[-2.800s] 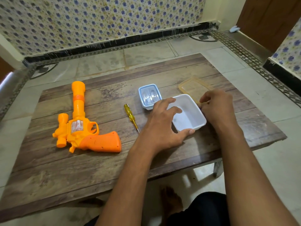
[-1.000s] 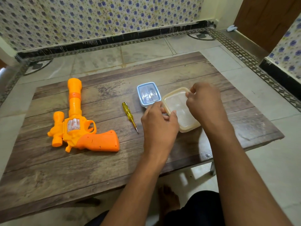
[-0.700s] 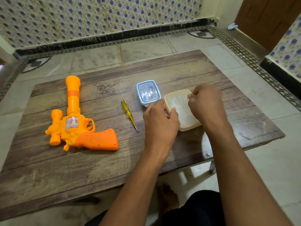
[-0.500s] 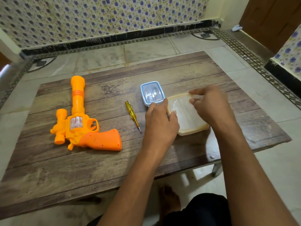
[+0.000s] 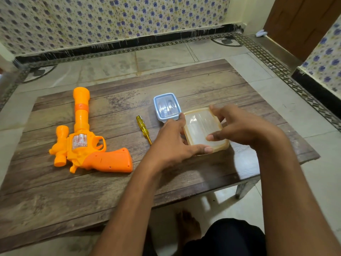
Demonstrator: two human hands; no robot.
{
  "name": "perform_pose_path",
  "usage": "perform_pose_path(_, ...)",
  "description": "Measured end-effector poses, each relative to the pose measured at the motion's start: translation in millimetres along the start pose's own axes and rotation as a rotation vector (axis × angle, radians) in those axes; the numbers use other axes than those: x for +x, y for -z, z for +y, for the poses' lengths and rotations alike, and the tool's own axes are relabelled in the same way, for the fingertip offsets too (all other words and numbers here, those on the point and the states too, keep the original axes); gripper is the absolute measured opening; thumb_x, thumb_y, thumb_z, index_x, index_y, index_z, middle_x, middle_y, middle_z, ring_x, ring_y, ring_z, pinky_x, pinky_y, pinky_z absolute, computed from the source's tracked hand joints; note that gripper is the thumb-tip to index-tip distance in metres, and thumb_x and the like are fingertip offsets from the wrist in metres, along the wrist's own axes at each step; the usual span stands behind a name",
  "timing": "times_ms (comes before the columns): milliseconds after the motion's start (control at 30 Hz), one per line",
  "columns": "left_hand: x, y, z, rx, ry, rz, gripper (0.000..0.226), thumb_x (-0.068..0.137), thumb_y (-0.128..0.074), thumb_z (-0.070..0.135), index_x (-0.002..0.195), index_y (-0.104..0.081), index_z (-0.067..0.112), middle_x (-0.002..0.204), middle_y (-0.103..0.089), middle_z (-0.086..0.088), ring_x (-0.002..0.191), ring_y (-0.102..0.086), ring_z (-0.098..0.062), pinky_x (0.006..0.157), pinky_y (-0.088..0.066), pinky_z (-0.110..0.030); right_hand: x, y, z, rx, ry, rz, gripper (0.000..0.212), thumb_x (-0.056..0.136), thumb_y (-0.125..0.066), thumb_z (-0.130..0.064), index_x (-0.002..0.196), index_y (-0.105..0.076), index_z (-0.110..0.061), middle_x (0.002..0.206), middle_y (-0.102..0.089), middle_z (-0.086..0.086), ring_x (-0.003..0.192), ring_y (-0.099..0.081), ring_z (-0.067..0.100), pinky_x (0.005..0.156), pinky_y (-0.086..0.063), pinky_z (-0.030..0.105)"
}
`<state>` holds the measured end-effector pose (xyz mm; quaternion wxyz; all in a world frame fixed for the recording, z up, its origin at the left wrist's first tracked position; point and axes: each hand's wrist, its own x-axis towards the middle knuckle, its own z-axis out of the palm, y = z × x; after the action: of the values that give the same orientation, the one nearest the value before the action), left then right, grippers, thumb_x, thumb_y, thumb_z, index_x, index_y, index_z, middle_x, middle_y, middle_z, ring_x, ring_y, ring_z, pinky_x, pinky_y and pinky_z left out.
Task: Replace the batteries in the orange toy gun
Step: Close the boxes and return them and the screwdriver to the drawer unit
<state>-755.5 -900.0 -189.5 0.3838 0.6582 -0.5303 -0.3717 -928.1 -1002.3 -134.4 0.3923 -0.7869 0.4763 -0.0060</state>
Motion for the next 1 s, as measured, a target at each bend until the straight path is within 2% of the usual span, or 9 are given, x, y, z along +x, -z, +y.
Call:
perform_pose_path(133,-2,0,2,0.002,0.004,0.007,0.076,0.053,-0.096,0.052,0.118,-0.065,0.027,0.095,-0.073,0.005,0.083,-0.074,-0.017,0.071,-0.063,-0.039,-5,2,0,0.005,0.042,-0.005,0.072,0.083,-0.085,-0.013,0.147,-0.052,-0.017,0.104,-0.064,-0.009,0.102,-0.064,0.018,0.097,-0.053,0.043)
perform_pose_path(233,-2,-3,2,0.090,0.017,0.005,0.088,0.049,-0.091,0.065,0.124,-0.062,0.028,0.101,-0.072,0.004,0.088,-0.074,-0.021,0.075,-0.064,-0.046,-3,2,3,0.017,0.037,0.005,0.044,0.079,-0.088,-0.015,0.115,-0.065,-0.025,0.132,-0.065,0.001,0.103,-0.067,0.024,0.100,-0.054,0.053)
perform_pose_path(300,-1,-4,1,0.135,0.022,0.004,0.096,0.047,-0.088,0.071,0.127,-0.060,0.028,0.105,-0.072,0.003,0.092,-0.073,-0.024,0.077,-0.064,-0.048,-3,2,4,0.039,0.029,0.009,0.043,0.076,-0.090,-0.016,0.097,-0.056,-0.032,0.145,-0.060,0.003,0.106,-0.068,0.025,0.100,-0.054,0.053)
perform_pose_path(567,0,-5,0,0.203,-0.013,0.033,0.103,0.046,-0.083,0.077,0.134,-0.059,0.027,0.114,-0.070,0.008,0.105,-0.068,-0.015,0.087,-0.061,-0.039,-1,-1,0,-0.003,-0.028,0.040,0.064,0.075,-0.091,-0.013,0.133,-0.062,-0.011,0.151,-0.056,-0.002,0.121,-0.062,0.025,0.093,-0.051,0.039)
perform_pose_path(633,0,-5,1,0.205,-0.013,0.035,0.105,0.046,-0.083,0.076,0.135,-0.057,0.027,0.116,-0.070,0.008,0.106,-0.068,-0.014,0.088,-0.061,-0.039,-1,-2,-1,0.006,-0.050,0.061,0.046,0.074,-0.092,-0.013,0.111,-0.067,-0.022,0.150,-0.057,-0.001,0.126,-0.060,0.025,0.097,-0.051,0.040)
perform_pose_path(700,-1,-4,2,0.192,-0.022,0.032,0.102,0.048,-0.084,0.073,0.135,-0.057,0.027,0.116,-0.069,0.010,0.105,-0.067,-0.012,0.088,-0.061,-0.037,-1,-1,-2,-0.004,-0.056,0.059,0.048,0.072,-0.093,-0.014,0.084,-0.052,-0.038,0.149,-0.058,-0.001,0.128,-0.059,0.025,0.101,-0.051,0.041)
perform_pose_path(767,-2,-4,3,0.185,-0.030,0.030,0.103,0.049,-0.084,0.072,0.137,-0.055,0.026,0.120,-0.068,0.011,0.109,-0.066,-0.010,0.091,-0.060,-0.036,0,-2,-4,-0.033,-0.086,0.053,0.047,0.075,-0.091,-0.015,0.104,-0.063,-0.038,0.146,-0.059,0.002,0.128,-0.058,0.027,0.101,-0.050,0.041)
perform_pose_path(833,-3,-3,4,0.201,-0.028,0.030,0.104,0.050,-0.083,0.073,0.138,-0.055,0.026,0.120,-0.067,0.011,0.109,-0.065,-0.010,0.091,-0.059,-0.035,1,-3,-5,-0.077,-0.105,0.030,0.088,0.078,-0.089,-0.016,0.153,-0.045,-0.031,0.145,-0.058,0.008,0.133,-0.055,0.030,0.102,-0.047,0.042)
perform_pose_path(1000,-7,-3,7,0.202,-0.018,0.026,0.098,0.052,-0.083,0.071,0.135,-0.056,0.026,0.115,-0.070,0.011,0.105,-0.067,-0.009,0.089,-0.060,-0.036,0,-4,-13,-0.059,-0.153,0.033,0.104,0.080,-0.088,-0.014,0.162,-0.027,-0.032,0.151,-0.052,0.012,0.135,-0.053,0.034,0.104,-0.049,0.045)
